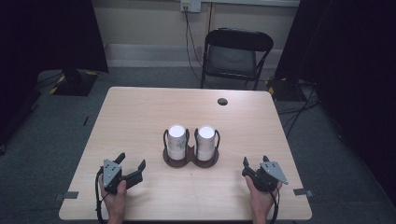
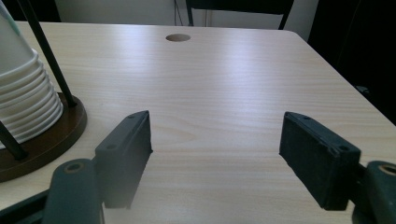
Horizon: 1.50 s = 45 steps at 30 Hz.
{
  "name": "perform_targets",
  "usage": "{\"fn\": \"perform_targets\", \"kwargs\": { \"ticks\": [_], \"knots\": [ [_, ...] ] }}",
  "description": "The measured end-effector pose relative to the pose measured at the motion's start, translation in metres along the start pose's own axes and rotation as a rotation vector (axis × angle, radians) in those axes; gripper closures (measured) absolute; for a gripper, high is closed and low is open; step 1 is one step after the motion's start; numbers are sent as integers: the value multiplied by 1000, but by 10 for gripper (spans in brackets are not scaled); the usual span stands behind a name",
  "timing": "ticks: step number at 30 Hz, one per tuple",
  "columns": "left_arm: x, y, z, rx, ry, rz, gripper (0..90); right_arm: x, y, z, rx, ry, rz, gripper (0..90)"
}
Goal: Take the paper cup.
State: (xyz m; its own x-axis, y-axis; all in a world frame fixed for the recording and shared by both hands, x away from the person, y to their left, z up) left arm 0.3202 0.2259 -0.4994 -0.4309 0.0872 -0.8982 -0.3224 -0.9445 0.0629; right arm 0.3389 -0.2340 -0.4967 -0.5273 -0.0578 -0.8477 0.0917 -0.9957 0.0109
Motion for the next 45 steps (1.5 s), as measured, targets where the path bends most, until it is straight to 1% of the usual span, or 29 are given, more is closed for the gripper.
{"fn": "perform_targets", "kwargs": {
  "ticks": [4, 8, 10, 12, 15, 17, 18, 20, 21, 22, 23, 26, 27, 29, 30, 31, 33, 36, 37, 40, 42, 44, 45],
  "knots": [
    [0, 0, 0, -1, -2, 1, 160, 0, 1, 0, -3, -2, -5, 244],
    [0, 0, 0, -4, -2, 2, 161, 0, 0, 0, -3, -5, 3, 267],
    [0, 0, 0, -7, -4, 4, 160, 0, 0, 0, -15, -10, 5, 268],
    [0, 0, -1, -9, -10, 11, 161, 0, 1, 0, -34, -13, 8, 295],
    [-1, 0, -1, -19, -14, 6, 159, 0, 0, 0, -42, -14, 17, 317],
    [-1, 1, -1, -26, -12, 10, 158, 0, -2, 0, -41, -18, 31, 317],
    [-1, 1, -1, -30, -17, 10, 158, 0, -2, -1, -76, -21, 31, 339],
    [-1, 1, -2, -36, -19, 11, 159, -1, -2, -1, -83, -18, 30, 344],
    [-1, 1, -1, -36, -19, 10, 158, -2, -3, 0, -119, -18, 27, 344],
    [-1, 1, -2, -35, -14, 11, 158, -2, -3, 0, -119, -18, 27, 344],
    [-1, 1, -2, -37, -18, 6, 159, -2, -4, 1, -131, -18, 21, 345],
    [-1, 1, -2, -38, -20, 5, 159, -4, -12, 4, -163, -19, 34, 350],
    [-1, 1, -2, -36, -18, 8, 159, -6, -16, 6, -183, -13, 42, 356],
    [-1, 1, -2, -38, -20, 9, 160, -6, -17, 6, -193, -11, 39, 358],
    [-1, 1, -2, -35, -15, 13, 160, -7, -18, 7, -227, -9, 33, 363],
    [-1, 1, -2, -37, -15, 14, 160, -9, -22, 10, -248, 1, 35, 363],
    [-1, 1, -2, -36, -19, 9, 160, -11, -24, 11, -256, 2, 39, 362],
    [-1, 1, -1, -33, -19, 5, 160, -17, -32, 16, -286, 19, 54, 362],
    [-1, 1, -1, -32, -20, 6, 160, -19, -34, 18, -288, 26, 60, 364],
    [-1, 1, -2, -27, -16, 14, 160, -26, -39, 25, -326, 49, 69, 378],
    [-1, 1, -1, -28, -18, 18, 161, -33, -41, 29, -341, 67, 75, 375],
    [-1, 1, -2, -28, -18, 18, 161, -40, -44, 32, -364, 72, 83, 373],
    [-1, 1, -2, -28, -19, 17, 161, -46, -46, 32, -372, 82, 100, 373]
  ]
}}
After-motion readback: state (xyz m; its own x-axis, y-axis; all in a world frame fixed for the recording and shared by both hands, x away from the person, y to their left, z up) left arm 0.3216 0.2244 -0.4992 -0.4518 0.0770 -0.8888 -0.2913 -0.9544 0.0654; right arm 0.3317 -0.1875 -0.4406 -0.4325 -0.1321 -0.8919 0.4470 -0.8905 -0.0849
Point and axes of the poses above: each handheld gripper's, and its own axes: z roughly backward along the jaws, x roughly out of its underside, y roughly to its right, the point moved 1 cm from there along -z, roughly forward along the jaws, and after that the axes turned 13 degrees about -y, right-handed, at the moved point
